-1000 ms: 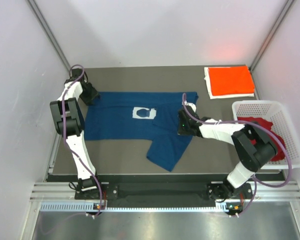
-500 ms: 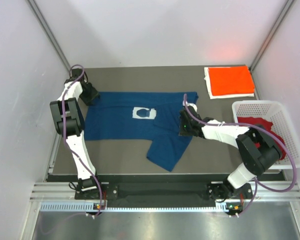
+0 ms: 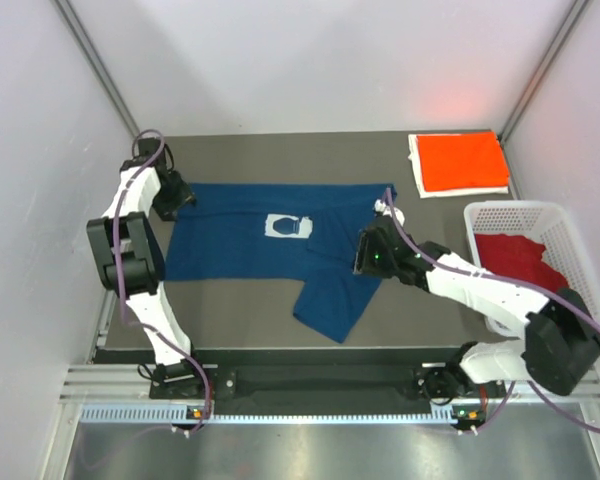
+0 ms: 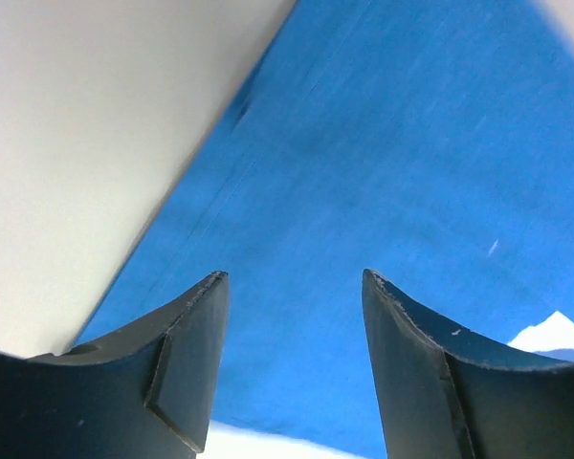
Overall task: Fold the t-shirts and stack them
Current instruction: Fold the tshirt
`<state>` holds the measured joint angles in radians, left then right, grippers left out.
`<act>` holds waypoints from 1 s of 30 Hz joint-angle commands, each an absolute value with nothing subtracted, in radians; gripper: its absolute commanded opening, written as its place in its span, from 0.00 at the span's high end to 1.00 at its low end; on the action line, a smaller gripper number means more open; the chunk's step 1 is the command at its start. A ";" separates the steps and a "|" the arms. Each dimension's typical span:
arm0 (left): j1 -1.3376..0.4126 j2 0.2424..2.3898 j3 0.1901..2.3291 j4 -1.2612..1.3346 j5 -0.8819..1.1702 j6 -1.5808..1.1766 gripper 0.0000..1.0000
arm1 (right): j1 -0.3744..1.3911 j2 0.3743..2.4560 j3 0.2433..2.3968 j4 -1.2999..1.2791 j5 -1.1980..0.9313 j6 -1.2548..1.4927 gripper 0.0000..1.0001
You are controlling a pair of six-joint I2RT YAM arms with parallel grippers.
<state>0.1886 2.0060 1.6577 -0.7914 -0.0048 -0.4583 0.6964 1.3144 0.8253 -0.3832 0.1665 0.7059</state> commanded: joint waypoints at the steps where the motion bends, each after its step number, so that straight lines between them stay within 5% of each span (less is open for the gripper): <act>1: 0.195 1.821 1.510 -0.808 -0.113 -0.486 0.38 | 0.841 1.247 0.776 -0.446 0.204 0.805 0.55; 14: 0.383 1.533 1.057 -0.716 0.133 -0.532 0.39 | 1.377 1.345 0.758 -0.397 0.405 0.635 0.60; 30: 0.439 1.531 0.942 -0.635 0.103 -0.560 0.36 | 1.565 1.601 0.928 -0.567 0.620 0.520 0.53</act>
<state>0.4255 1.5311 0.9413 -0.6884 0.1078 -0.5449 1.5471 1.5810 0.8684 -0.4953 0.5186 0.5426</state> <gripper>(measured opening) 0.638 0.470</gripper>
